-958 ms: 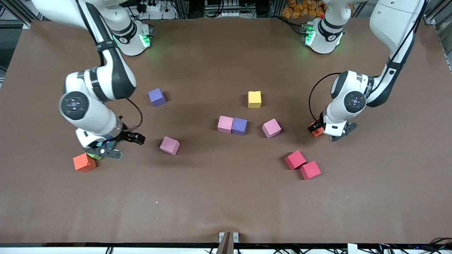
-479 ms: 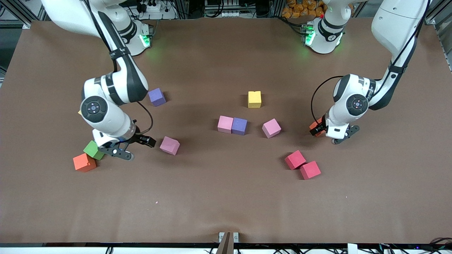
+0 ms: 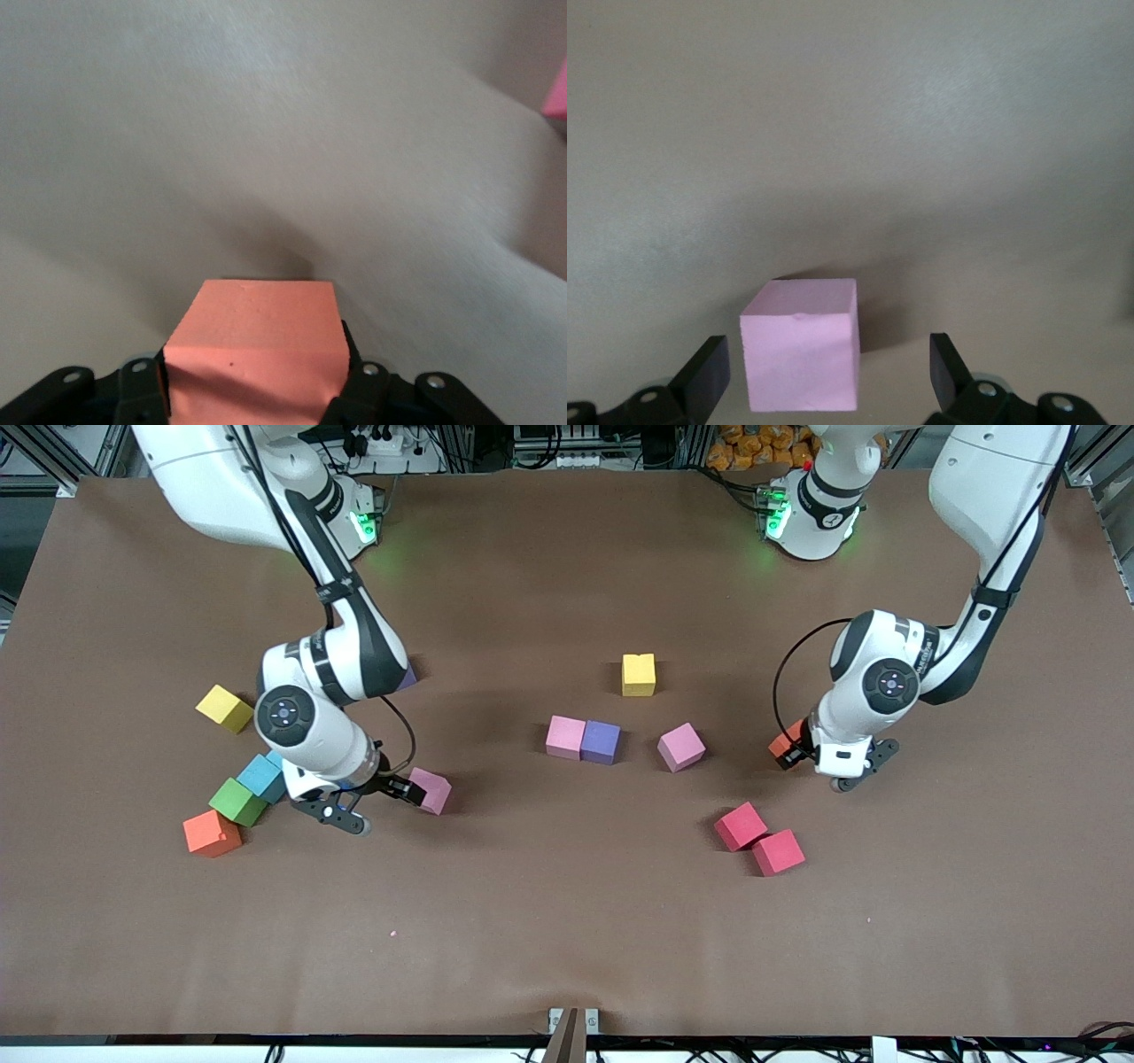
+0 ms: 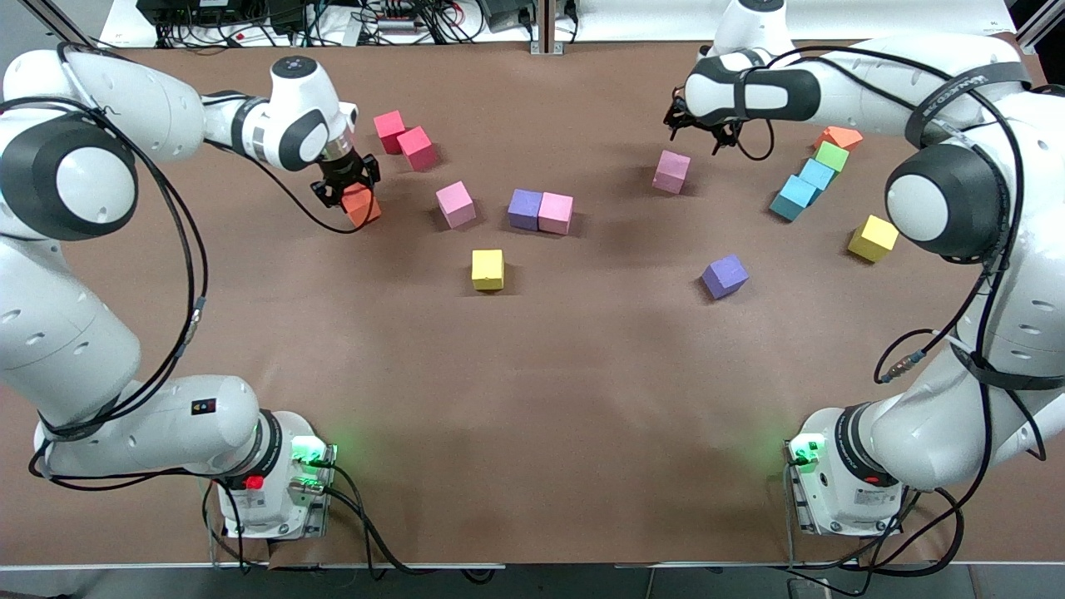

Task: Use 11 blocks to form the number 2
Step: 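Grasp the orange cube with the left gripper while the right gripper grasps lavender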

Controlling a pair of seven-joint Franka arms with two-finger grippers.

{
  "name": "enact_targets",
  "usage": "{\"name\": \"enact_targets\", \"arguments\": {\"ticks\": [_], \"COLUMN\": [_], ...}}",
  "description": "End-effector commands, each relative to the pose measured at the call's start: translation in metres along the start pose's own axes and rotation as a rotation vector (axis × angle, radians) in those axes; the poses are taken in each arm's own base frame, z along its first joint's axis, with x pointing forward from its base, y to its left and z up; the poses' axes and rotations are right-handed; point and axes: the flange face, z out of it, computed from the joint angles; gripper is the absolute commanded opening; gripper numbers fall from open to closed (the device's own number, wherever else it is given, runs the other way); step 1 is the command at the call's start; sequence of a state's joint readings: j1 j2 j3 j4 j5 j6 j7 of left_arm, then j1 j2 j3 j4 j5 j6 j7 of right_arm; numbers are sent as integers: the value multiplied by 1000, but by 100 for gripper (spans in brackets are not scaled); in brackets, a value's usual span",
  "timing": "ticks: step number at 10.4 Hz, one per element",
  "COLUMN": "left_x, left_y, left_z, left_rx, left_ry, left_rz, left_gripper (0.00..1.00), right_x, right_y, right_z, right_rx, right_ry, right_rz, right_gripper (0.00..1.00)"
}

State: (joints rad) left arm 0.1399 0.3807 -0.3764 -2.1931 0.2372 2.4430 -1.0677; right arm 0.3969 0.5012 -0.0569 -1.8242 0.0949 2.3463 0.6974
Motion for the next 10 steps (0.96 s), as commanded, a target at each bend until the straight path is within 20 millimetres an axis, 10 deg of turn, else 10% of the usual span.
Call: {"name": "enact_targets", "arguments": {"ticks": [1,10], "left_x": [-29,-245], "left_y": [15,122], "left_z": [-48,-79], "left_rx": [27,-27], "left_ry": [43,-86], "left_rz": [-37,-415], "left_gripper": [39,39], "right_x": [-4,-21], "right_y": [-8,-21], "right_z": [14,69], "right_rx": [12,-7], "right_ry": [4,17], "right_rz": [36,34], "right_gripper": [100,100]}}
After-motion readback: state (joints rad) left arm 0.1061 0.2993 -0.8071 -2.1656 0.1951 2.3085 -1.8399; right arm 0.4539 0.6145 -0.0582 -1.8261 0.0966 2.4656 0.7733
